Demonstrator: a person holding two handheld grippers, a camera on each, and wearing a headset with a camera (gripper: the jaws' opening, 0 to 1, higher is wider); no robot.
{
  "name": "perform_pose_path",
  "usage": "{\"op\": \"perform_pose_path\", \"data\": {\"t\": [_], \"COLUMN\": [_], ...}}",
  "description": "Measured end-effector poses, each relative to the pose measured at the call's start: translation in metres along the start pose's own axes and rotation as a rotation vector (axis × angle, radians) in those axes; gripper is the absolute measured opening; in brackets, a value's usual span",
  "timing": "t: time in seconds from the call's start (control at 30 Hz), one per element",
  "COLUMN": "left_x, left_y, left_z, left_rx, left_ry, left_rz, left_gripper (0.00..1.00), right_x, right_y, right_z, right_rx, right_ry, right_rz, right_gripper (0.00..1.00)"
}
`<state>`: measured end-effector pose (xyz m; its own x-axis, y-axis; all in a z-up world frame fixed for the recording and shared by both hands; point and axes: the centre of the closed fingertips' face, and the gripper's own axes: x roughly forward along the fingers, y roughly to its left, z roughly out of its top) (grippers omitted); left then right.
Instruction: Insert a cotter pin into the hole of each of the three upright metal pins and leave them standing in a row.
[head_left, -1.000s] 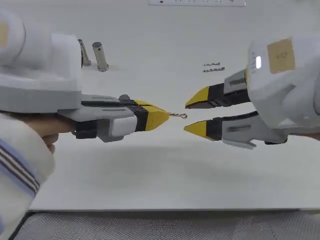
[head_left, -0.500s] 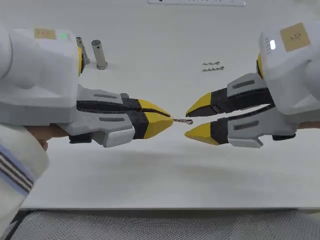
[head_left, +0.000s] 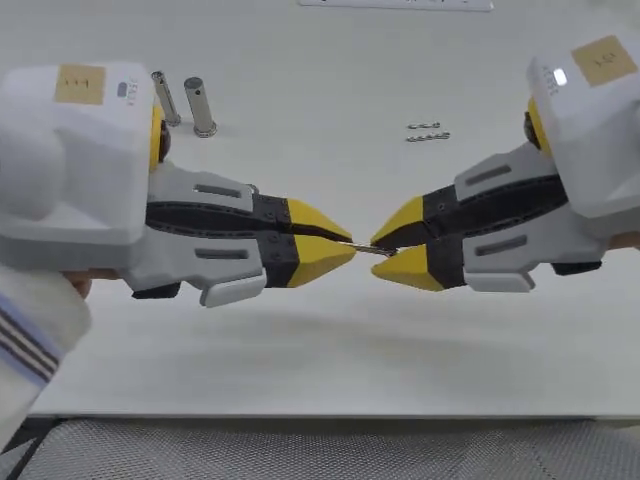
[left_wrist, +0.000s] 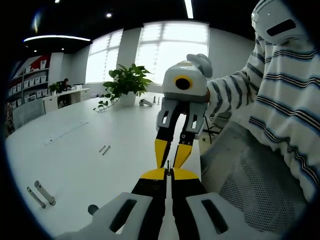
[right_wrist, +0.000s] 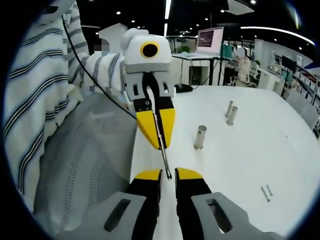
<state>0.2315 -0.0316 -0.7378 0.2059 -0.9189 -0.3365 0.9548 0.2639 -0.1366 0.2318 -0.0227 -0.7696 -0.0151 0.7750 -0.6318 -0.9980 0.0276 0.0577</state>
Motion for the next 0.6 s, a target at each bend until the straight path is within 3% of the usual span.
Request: {"op": "perform_pose_path", "data": {"t": [0.37,0.6], "left_x": [-0.0027,0.0000], "left_y": [0.0004,-0.0005], "left_z": [0.0020,0.0001], "left_rx": [-0.004,0.004], "left_ry": [-0.012,-0.004], "left_rz": [-0.010,-0.009], "left_gripper": [0.00,0.00], "right_x": [-0.0013,-0.0044], "right_y": [0.0024,0.0005], "right_z": [0.0064,0.0014], "right_rx": [0.009,-0.024], "right_ry": [-0.027,-0.005], "right_rz": [0.037,0.056], "right_gripper": [0.06,0.05]}}
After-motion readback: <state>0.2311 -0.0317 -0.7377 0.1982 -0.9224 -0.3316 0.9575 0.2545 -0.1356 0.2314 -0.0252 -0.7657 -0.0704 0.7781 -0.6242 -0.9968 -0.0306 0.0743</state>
